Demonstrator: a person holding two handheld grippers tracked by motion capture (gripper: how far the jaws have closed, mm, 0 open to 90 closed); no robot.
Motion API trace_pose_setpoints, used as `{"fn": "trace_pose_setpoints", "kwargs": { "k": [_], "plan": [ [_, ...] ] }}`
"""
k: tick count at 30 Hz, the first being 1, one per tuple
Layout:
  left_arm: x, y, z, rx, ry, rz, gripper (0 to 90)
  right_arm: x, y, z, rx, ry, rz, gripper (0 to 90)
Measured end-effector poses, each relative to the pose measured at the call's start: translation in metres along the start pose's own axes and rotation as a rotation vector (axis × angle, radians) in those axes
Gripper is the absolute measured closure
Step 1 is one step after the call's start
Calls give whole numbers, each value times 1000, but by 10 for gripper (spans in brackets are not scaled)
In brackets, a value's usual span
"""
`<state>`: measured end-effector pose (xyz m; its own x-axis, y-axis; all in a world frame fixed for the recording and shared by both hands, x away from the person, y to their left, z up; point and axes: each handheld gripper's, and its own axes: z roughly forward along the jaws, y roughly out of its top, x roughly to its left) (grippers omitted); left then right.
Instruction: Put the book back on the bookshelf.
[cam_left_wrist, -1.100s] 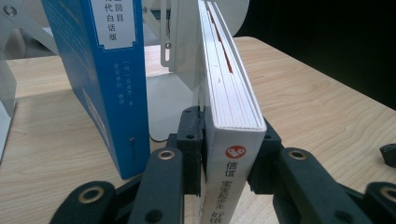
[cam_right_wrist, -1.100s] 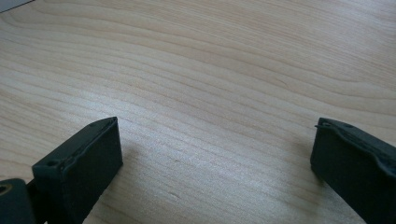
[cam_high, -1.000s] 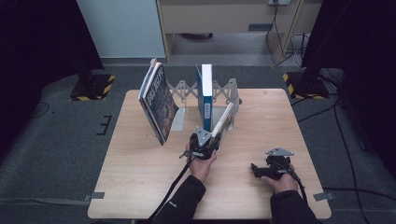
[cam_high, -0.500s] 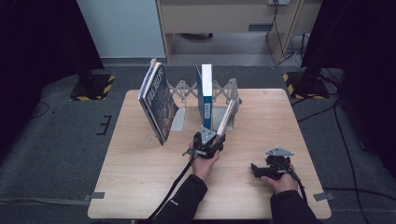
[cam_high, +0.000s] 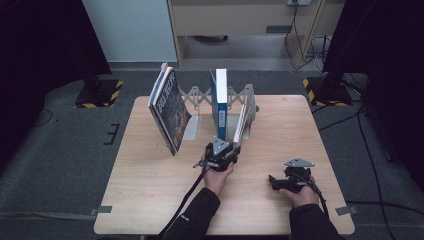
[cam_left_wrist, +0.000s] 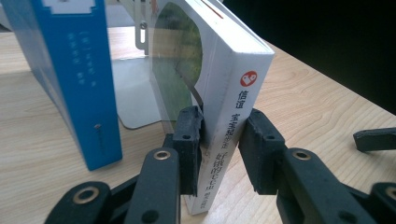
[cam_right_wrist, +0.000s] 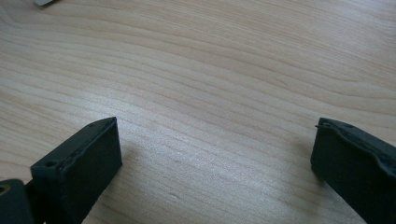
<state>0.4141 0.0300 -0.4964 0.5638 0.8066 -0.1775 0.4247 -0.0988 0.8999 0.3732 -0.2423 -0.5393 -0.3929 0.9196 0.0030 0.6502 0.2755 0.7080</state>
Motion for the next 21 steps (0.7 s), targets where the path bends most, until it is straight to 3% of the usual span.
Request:
{"fn": "trace_pose_setpoints", "kwargs": {
  "k": [11,21],
  "plan": [
    [-1,11,23,8,-5,-41,670,0,0,0,2,1,0,20],
    [-5,10,23,24,-44,37,650,0,0,0,2,2,1,19]
  ]
}}
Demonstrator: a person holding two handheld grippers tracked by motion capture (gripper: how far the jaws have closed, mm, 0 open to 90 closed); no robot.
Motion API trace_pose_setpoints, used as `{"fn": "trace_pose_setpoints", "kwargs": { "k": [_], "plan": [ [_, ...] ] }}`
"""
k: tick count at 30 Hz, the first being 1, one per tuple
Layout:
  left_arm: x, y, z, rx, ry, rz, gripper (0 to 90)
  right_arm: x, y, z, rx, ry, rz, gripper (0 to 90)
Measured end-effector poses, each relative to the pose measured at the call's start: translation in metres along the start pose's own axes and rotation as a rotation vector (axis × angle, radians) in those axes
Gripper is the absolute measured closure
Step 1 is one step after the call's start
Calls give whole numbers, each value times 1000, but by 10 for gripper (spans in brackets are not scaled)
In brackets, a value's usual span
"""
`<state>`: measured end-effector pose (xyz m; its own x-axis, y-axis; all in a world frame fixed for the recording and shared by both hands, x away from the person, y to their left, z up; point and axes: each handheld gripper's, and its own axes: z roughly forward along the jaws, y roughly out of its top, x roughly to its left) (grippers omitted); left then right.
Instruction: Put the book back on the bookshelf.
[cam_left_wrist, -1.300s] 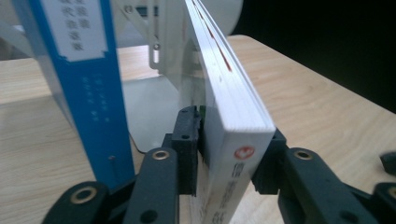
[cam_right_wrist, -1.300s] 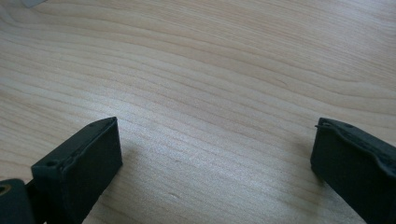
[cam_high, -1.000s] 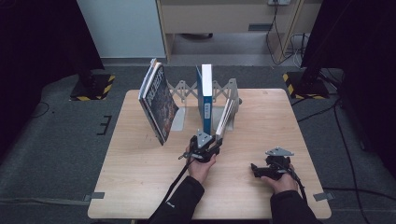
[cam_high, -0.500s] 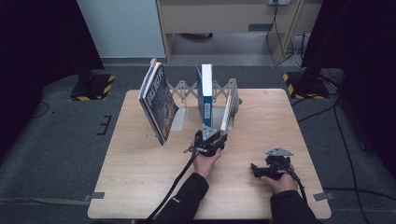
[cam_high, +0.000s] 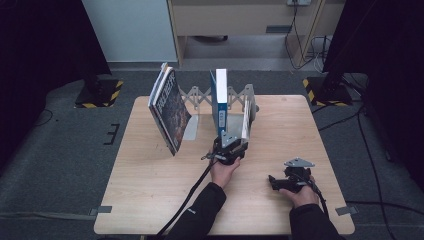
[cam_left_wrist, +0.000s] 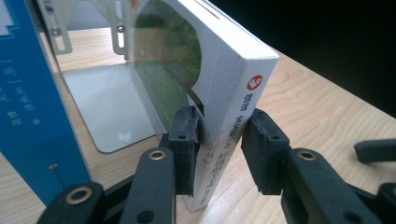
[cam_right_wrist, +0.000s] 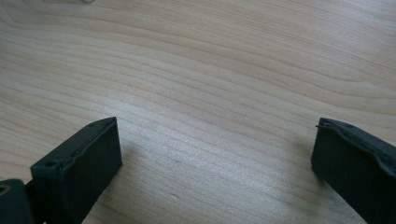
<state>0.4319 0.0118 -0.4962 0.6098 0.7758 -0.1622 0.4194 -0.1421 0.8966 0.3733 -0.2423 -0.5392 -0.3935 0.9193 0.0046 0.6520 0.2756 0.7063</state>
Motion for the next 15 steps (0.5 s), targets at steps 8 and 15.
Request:
{"fn": "trace_pose_setpoints", "kwargs": {
  "k": [8,15],
  "plan": [
    [-3,6,0,1,-35,3,669,0,0,0,0,-1,1,19],
    [-2,13,11,17,-25,14,669,0,0,0,0,-1,1,19]
  ]
}}
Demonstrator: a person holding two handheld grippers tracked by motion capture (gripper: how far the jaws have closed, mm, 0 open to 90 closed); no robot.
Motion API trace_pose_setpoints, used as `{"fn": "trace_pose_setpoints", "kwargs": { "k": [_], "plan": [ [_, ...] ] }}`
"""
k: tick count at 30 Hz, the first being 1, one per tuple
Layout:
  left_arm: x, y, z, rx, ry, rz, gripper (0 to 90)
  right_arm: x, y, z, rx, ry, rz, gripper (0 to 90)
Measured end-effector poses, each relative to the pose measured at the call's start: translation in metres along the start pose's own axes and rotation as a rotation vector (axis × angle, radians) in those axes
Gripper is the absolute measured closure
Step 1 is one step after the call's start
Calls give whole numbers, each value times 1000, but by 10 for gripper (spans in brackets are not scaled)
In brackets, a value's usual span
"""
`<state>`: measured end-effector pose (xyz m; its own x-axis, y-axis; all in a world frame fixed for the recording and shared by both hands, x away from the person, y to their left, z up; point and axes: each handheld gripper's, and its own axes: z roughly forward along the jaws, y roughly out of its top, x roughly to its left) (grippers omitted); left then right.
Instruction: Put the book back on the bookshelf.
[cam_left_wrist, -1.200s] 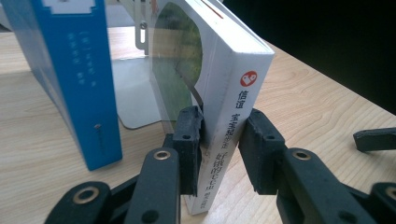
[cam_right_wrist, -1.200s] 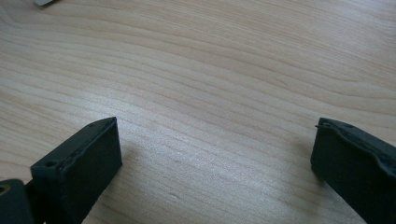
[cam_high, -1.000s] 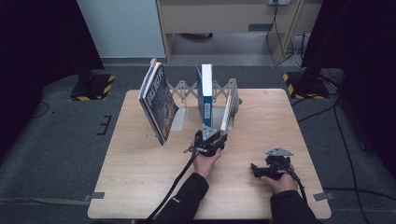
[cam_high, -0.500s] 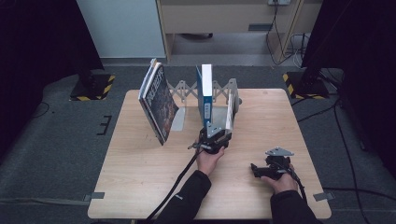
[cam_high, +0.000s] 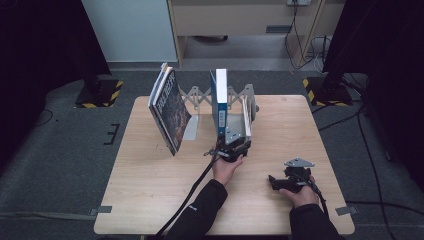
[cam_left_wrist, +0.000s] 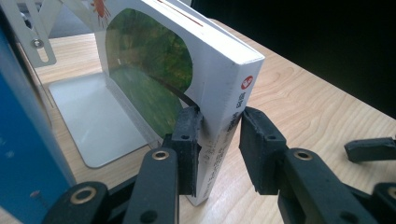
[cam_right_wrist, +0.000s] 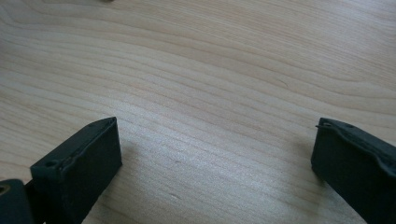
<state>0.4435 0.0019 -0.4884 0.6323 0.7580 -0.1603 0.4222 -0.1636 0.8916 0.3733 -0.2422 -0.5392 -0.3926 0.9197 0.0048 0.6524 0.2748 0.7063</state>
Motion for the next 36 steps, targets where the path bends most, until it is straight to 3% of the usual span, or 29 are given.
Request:
{"fn": "trace_pose_setpoints", "kwargs": {
  "k": [15,21,30,36],
  "plan": [
    [7,11,16,8,25,-9,666,0,0,0,0,0,0,19],
    [6,12,21,-2,65,24,647,0,0,0,0,0,0,19],
    [5,16,26,5,73,35,626,0,0,0,0,0,0,19],
    [5,16,20,3,65,55,611,0,0,0,0,0,0,19]
  ]
}}
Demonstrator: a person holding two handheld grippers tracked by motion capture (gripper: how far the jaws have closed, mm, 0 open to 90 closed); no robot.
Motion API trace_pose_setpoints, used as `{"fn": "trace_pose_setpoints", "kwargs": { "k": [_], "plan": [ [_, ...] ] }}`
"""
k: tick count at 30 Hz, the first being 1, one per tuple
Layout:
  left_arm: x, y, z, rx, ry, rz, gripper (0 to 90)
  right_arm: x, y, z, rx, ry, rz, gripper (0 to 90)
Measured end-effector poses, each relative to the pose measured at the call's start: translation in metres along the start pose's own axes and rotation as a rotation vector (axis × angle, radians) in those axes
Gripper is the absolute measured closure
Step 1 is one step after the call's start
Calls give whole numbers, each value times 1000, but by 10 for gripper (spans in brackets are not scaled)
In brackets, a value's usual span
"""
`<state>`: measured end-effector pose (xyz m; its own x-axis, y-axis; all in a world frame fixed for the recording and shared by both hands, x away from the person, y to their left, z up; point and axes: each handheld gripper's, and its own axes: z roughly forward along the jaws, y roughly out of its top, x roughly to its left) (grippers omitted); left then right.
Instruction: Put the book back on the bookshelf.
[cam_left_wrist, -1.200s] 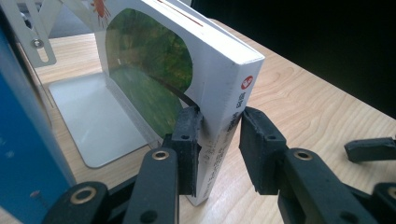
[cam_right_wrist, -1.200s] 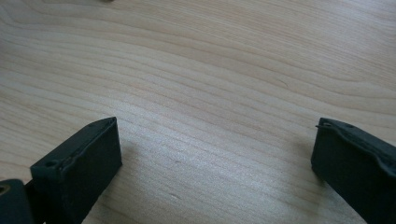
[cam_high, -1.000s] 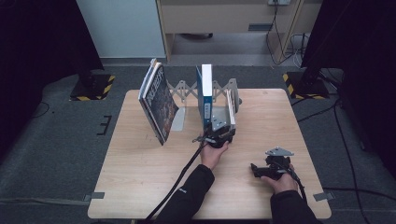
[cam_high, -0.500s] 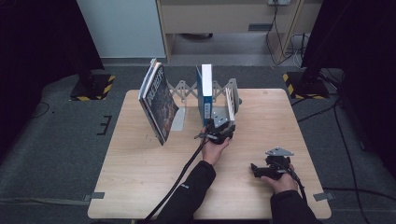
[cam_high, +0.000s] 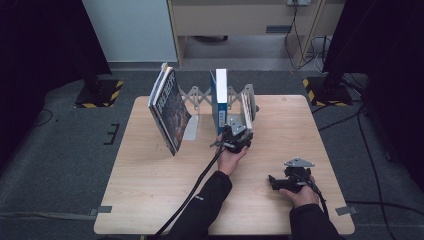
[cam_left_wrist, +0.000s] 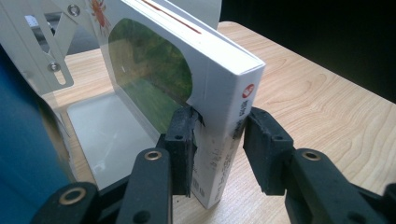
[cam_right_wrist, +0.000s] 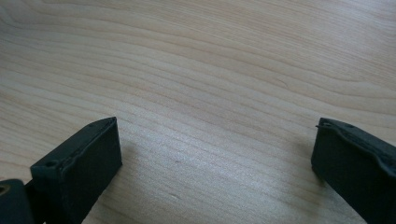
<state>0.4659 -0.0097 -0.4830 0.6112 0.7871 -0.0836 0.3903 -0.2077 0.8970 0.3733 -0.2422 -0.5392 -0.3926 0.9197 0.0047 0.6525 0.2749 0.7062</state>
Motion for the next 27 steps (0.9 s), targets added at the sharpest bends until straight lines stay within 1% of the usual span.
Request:
{"fn": "trace_pose_setpoints", "kwargs": {
  "k": [4,8,9,10,12,13,14,15,19,22,23,25,26,27],
  "plan": [
    [-1,1,-14,-8,-15,31,559,0,0,0,0,0,0,19],
    [0,4,-33,-12,-29,53,526,0,0,0,0,0,0,19],
    [1,5,-42,-12,-37,61,521,0,0,0,0,0,0,19],
    [2,5,-47,-13,-42,64,507,0,0,0,0,0,0,18],
    [4,6,-59,-11,-61,65,487,0,0,0,0,0,0,18],
    [7,6,-67,-11,-71,57,480,0,0,0,0,0,0,19],
    [8,6,-71,-5,-81,49,466,0,0,0,0,0,0,19],
    [12,5,-78,-4,-91,32,460,0,0,0,0,0,0,18],
    [23,1,-99,9,-88,9,438,0,0,0,0,0,0,19],
    [32,-3,-116,16,-77,-1,409,0,0,0,0,0,0,19],
    [36,-6,-123,16,-69,4,397,0,0,0,0,0,0,18],
    [42,-10,-132,21,-43,21,376,0,0,0,0,0,0,19],
    [48,-14,-139,32,-31,22,364,0,0,0,0,0,1,18],
    [51,-16,-142,41,-28,30,360,0,0,0,0,1,1,19]
  ]
}}
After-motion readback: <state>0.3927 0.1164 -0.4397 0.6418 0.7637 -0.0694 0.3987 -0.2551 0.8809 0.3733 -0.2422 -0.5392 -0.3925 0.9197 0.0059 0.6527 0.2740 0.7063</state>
